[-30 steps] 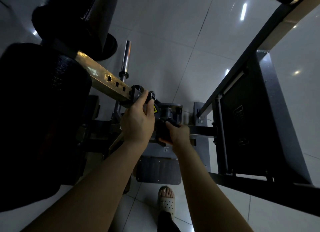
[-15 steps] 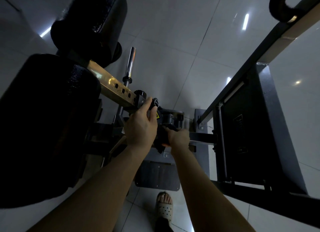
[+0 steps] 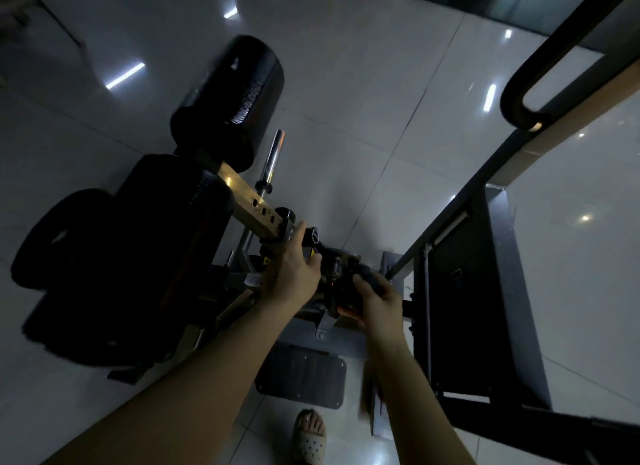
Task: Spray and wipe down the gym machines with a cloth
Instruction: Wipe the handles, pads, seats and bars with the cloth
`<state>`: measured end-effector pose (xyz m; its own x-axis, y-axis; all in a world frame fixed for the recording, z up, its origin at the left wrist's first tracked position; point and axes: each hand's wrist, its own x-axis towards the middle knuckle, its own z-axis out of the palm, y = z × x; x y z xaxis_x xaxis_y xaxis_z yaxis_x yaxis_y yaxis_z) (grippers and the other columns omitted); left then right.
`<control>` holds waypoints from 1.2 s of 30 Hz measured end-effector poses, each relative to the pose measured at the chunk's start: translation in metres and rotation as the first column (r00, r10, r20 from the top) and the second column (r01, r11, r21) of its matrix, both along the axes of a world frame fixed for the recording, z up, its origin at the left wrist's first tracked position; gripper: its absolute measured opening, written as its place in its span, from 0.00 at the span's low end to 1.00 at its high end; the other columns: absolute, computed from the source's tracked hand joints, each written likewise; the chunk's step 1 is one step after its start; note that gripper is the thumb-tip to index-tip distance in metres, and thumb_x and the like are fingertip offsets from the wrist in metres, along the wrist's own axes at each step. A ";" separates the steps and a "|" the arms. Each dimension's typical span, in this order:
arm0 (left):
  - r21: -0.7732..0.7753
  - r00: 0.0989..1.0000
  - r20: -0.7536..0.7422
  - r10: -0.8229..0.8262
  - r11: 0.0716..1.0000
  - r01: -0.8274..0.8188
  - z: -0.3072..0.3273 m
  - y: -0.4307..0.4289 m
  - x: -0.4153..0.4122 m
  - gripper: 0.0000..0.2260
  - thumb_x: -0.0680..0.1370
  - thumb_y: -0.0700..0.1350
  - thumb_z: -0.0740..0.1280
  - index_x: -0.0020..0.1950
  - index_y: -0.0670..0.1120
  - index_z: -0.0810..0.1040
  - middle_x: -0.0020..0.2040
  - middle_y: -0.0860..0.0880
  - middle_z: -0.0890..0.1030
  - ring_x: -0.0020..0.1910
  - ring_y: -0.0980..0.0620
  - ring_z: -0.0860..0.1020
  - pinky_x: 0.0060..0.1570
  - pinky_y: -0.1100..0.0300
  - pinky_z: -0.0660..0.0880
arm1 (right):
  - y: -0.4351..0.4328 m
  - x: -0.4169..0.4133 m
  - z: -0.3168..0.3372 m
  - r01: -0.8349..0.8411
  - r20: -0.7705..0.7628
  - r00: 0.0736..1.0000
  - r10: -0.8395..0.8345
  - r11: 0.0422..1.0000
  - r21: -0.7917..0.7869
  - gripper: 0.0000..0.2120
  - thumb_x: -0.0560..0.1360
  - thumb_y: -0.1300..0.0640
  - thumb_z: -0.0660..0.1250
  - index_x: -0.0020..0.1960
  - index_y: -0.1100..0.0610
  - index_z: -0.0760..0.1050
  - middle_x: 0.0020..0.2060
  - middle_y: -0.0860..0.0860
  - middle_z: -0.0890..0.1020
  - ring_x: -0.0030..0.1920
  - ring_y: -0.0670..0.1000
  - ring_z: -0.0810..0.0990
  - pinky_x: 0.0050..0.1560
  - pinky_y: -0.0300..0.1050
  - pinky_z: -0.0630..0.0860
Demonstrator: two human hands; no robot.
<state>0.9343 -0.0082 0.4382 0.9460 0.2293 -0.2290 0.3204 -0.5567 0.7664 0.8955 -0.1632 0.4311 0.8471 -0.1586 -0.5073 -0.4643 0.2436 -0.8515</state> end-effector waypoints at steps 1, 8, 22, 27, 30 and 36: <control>-0.015 1.000 -0.005 0.001 1.000 -0.001 0.008 0.001 -0.005 0.30 0.83 0.48 0.66 0.82 0.57 0.57 0.61 0.43 0.79 0.45 0.55 0.78 0.43 0.60 0.75 | -0.001 -0.003 0.010 -0.001 -0.021 1.000 0.001 1.000 0.024 0.08 0.82 0.59 0.68 0.60 0.56 0.79 0.53 0.58 0.86 0.53 0.56 0.86 0.45 0.54 0.85; -0.152 0.980 -0.036 -0.195 0.970 0.187 0.053 0.023 -0.094 0.18 0.76 0.52 0.72 0.65 0.54 0.79 0.59 0.55 0.79 0.58 0.53 0.79 0.54 0.68 0.74 | 0.015 -0.042 0.063 -0.012 -0.086 0.996 0.023 0.992 0.129 0.14 0.83 0.52 0.66 0.64 0.59 0.77 0.58 0.61 0.84 0.56 0.63 0.85 0.43 0.56 0.83; -0.215 0.977 -0.006 -0.215 0.954 0.209 0.070 0.199 -0.289 0.10 0.77 0.46 0.73 0.58 0.55 0.80 0.52 0.56 0.80 0.52 0.56 0.79 0.50 0.66 0.75 | 0.209 -0.255 0.084 0.118 -0.166 0.983 -0.083 0.970 0.212 0.16 0.84 0.50 0.63 0.67 0.57 0.77 0.58 0.60 0.85 0.56 0.62 0.85 0.43 0.54 0.83; -0.204 0.977 -0.056 -0.208 0.960 0.193 0.076 0.284 -0.320 0.11 0.76 0.44 0.75 0.45 0.61 0.82 0.47 0.56 0.85 0.49 0.55 0.83 0.52 0.55 0.80 | 0.263 -0.296 0.094 0.065 -0.194 0.981 -0.030 0.982 0.178 0.18 0.81 0.52 0.69 0.67 0.60 0.76 0.61 0.60 0.83 0.57 0.62 0.85 0.40 0.54 0.84; -0.318 0.995 -0.079 -0.059 0.948 0.031 0.083 0.316 -0.329 0.09 0.76 0.38 0.74 0.46 0.53 0.83 0.45 0.52 0.85 0.47 0.53 0.83 0.48 0.63 0.77 | 0.270 -0.307 0.094 -0.019 -0.181 0.983 0.032 0.997 0.073 0.10 0.81 0.56 0.69 0.60 0.59 0.79 0.56 0.58 0.85 0.55 0.60 0.85 0.42 0.59 0.85; -0.386 0.977 -0.109 0.185 0.898 -0.213 0.093 0.346 -0.342 0.05 0.77 0.34 0.71 0.52 0.41 0.83 0.45 0.44 0.84 0.44 0.49 0.81 0.45 0.59 0.78 | 0.275 -0.308 0.071 -0.103 -0.158 0.982 0.099 0.995 -0.016 0.03 0.82 0.60 0.67 0.53 0.57 0.80 0.53 0.61 0.85 0.53 0.65 0.84 0.51 0.65 0.84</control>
